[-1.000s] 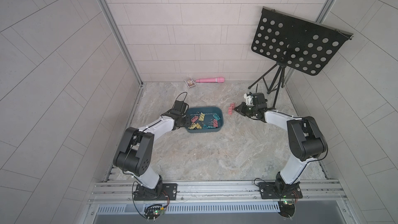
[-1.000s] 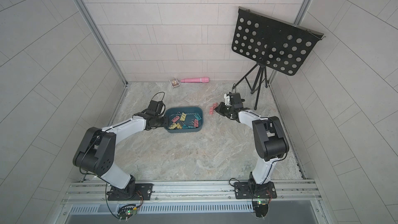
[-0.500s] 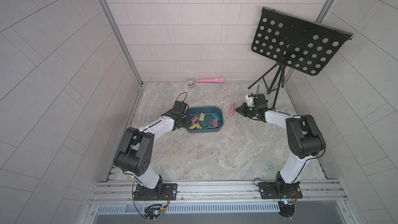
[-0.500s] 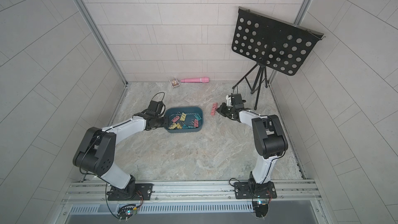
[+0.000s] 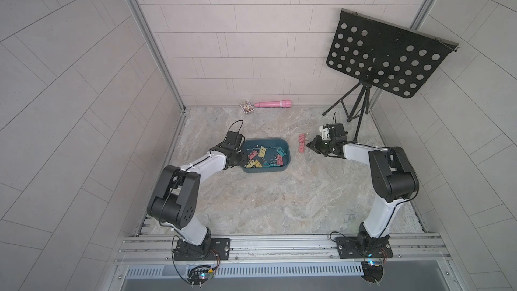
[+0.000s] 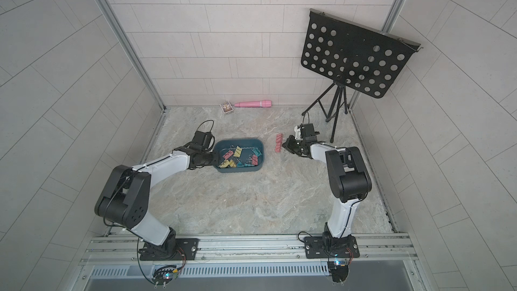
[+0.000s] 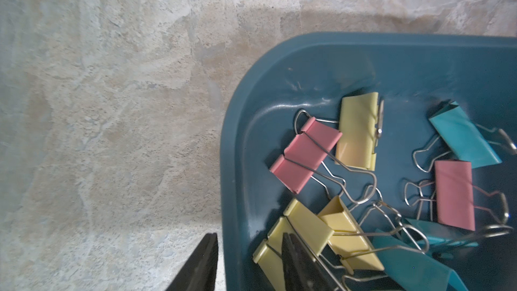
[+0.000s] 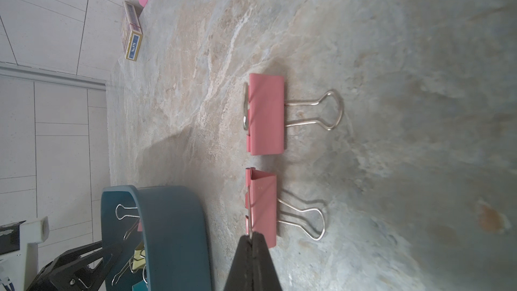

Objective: Take out the binder clips from the storage box
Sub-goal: Place the binder clip at the center of the board.

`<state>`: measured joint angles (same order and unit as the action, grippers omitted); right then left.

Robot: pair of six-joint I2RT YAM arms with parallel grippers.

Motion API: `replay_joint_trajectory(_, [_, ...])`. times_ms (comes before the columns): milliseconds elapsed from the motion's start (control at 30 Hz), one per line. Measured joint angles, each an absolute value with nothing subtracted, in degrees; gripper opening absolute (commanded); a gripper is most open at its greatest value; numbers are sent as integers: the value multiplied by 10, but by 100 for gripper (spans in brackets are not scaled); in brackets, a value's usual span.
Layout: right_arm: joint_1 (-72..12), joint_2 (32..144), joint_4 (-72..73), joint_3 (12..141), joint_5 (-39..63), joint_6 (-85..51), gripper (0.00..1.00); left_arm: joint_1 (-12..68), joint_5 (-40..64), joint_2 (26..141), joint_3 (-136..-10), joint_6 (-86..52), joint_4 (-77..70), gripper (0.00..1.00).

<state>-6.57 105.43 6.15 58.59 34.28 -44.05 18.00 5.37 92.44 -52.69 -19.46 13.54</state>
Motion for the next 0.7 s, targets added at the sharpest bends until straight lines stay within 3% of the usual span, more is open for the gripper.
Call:
replay_joint_trajectory(367, [-63,1063,68,586,354,-449,0,178,54,924,-527,-195,135,46])
replay_joint_trajectory(700, [-63,1064,69,586,356,-451,21,178,54,924,-527,-195,135,46])
